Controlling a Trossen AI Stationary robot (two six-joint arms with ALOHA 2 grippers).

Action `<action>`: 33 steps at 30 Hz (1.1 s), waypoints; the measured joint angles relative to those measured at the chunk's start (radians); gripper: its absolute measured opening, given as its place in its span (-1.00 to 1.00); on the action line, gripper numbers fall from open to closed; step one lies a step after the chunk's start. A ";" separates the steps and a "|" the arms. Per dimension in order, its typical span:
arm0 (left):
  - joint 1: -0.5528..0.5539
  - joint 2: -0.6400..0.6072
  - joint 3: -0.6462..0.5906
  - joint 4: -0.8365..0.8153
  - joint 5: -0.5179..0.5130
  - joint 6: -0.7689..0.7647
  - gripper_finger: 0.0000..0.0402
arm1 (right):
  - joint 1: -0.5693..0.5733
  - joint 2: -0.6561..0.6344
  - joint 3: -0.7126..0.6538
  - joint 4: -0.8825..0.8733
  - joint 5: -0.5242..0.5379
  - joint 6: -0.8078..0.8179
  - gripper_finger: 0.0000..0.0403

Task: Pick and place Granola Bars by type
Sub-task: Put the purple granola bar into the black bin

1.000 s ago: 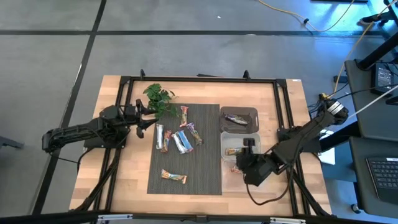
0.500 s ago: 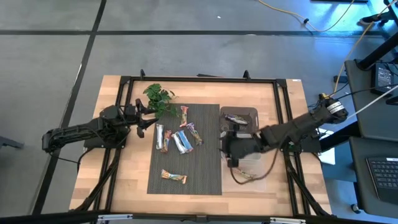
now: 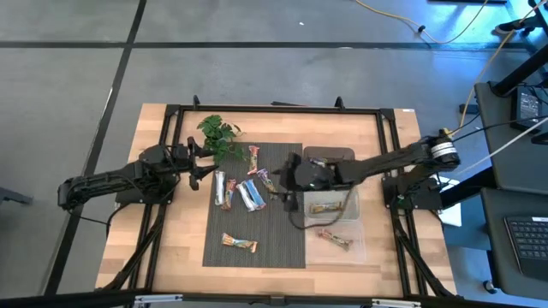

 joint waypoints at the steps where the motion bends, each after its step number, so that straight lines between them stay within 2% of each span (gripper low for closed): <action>1: 0.000 0.001 0.000 -0.012 0.000 -0.009 0.16 | -0.008 0.028 0.011 0.002 -0.003 0.003 0.52; 4: 0.000 0.001 0.000 -0.038 0.000 -0.017 0.15 | -0.031 0.113 0.083 -0.050 -0.004 0.033 0.49; 10: 0.000 0.001 0.000 -0.040 -0.001 -0.020 0.16 | -0.073 0.267 0.286 -0.314 -0.053 0.106 0.41; 14: 0.000 0.001 0.000 -0.040 -0.001 -0.020 0.16 | -0.083 0.352 0.375 -0.409 -0.053 0.151 0.37; 21: 0.000 0.001 0.000 -0.040 -0.001 -0.020 0.15 | -0.103 0.424 0.389 -0.446 -0.055 0.263 0.36; 33: 0.000 0.001 0.000 -0.040 -0.002 -0.020 0.15 | -0.109 0.494 0.389 -0.453 -0.087 0.267 0.36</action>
